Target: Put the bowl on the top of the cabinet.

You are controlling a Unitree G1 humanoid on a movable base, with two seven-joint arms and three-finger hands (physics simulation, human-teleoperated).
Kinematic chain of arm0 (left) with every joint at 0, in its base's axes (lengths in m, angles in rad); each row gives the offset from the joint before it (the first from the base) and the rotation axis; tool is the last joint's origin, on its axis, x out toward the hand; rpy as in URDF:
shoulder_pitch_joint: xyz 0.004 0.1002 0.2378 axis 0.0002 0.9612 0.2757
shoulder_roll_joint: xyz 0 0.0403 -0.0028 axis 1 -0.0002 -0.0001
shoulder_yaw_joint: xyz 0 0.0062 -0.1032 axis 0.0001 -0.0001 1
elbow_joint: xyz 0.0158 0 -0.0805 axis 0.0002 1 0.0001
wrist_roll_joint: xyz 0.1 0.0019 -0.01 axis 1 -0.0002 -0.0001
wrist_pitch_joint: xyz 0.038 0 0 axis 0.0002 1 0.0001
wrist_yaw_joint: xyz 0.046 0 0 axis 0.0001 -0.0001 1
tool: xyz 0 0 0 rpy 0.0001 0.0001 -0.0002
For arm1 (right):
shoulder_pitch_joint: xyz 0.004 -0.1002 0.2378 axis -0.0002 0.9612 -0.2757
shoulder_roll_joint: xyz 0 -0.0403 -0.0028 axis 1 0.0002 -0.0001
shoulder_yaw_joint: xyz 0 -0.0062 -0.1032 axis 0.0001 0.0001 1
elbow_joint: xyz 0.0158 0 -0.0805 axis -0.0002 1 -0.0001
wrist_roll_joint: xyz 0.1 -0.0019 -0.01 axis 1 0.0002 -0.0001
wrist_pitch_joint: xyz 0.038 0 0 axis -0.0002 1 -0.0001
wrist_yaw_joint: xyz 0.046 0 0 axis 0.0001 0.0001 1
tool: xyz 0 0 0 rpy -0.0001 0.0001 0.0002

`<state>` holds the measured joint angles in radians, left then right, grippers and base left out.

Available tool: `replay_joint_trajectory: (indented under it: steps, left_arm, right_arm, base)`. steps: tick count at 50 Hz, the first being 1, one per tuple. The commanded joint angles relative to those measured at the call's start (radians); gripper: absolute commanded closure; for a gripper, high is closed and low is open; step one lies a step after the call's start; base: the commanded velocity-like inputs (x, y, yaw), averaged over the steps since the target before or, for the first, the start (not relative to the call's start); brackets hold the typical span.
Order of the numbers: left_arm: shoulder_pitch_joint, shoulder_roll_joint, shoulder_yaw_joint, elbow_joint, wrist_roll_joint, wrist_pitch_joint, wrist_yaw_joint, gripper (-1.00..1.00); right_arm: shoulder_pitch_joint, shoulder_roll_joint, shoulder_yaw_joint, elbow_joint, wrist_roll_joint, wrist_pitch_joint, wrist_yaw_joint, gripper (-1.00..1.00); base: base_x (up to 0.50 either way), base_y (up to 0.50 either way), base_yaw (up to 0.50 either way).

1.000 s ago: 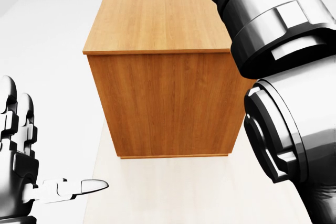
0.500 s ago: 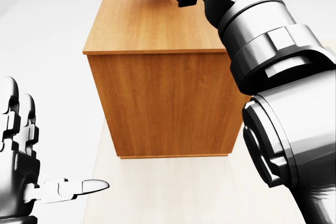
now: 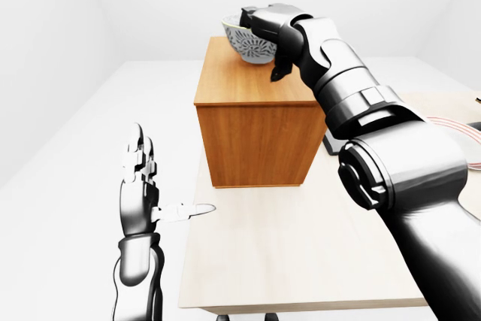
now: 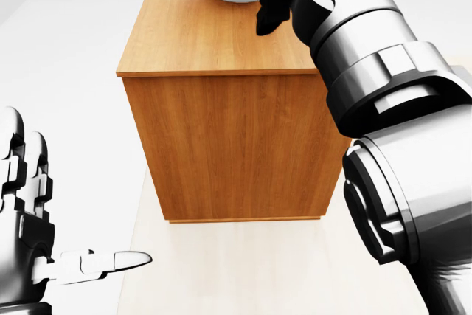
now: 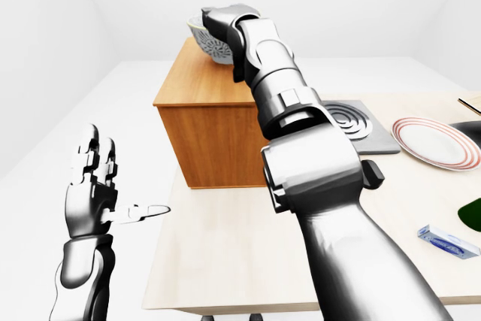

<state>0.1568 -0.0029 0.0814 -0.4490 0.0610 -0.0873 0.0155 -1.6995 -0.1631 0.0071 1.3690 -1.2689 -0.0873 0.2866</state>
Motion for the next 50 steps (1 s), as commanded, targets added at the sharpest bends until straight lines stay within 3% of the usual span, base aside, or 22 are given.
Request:
replay_joint_trajectory:
  steps: [1,13,28,32,33,35,38,50]
  left_arm:
    - [-0.007,0.001,0.004,0.005,0.0,0.0,0.003,-1.0]
    - [-0.002,0.001,-0.001,0.012,0.001,0.0,0.0,-1.0]
    - [0.004,0.0,-0.008,-0.006,0.0,0.0,-0.002,-1.0]
    - [0.004,0.0,-0.008,-0.007,0.0,0.0,-0.002,-1.0]
    - [0.003,0.0,-0.007,0.0,-0.003,0.0,-0.004,-1.0]
    - [0.003,0.0,-0.007,0.002,-0.004,0.0,-0.004,-1.0]
    - [0.003,0.001,-0.01,0.007,-0.002,0.0,-0.008,-1.0]
    - [0.007,0.0,-0.013,-0.013,-0.004,0.0,-0.011,-1.0]
  right_arm:
    - [-0.003,-0.005,-0.004,-0.004,-0.032,0.0,-0.002,-1.0]
    - [-0.062,-0.038,0.0,-0.004,-0.061,0.0,0.032,-1.0]
    - [-0.218,-0.171,-0.03,0.001,-0.122,0.0,0.068,-1.0]
    - [-0.218,-0.171,-0.035,0.001,-0.127,0.0,0.068,-1.0]
    - [-0.266,-0.22,-0.031,0.001,-0.144,0.0,0.081,-1.0]
    - [-0.268,-0.221,-0.036,0.002,-0.151,0.0,0.078,-1.0]
    - [-0.349,-0.297,-0.048,0.004,-0.177,0.0,0.079,-1.0]
    - [-0.395,-0.433,-0.07,0.004,-0.298,0.0,0.065,-1.0]
  base:
    - [0.0,0.0,0.0]
    - [0.0,0.0,0.0]
    - [0.0,0.0,0.0]
    - [0.0,0.0,0.0]
    - [0.0,0.0,0.0]
    - [0.0,0.0,0.0]
    - [0.0,0.0,0.0]
    - [0.0,0.0,0.0]
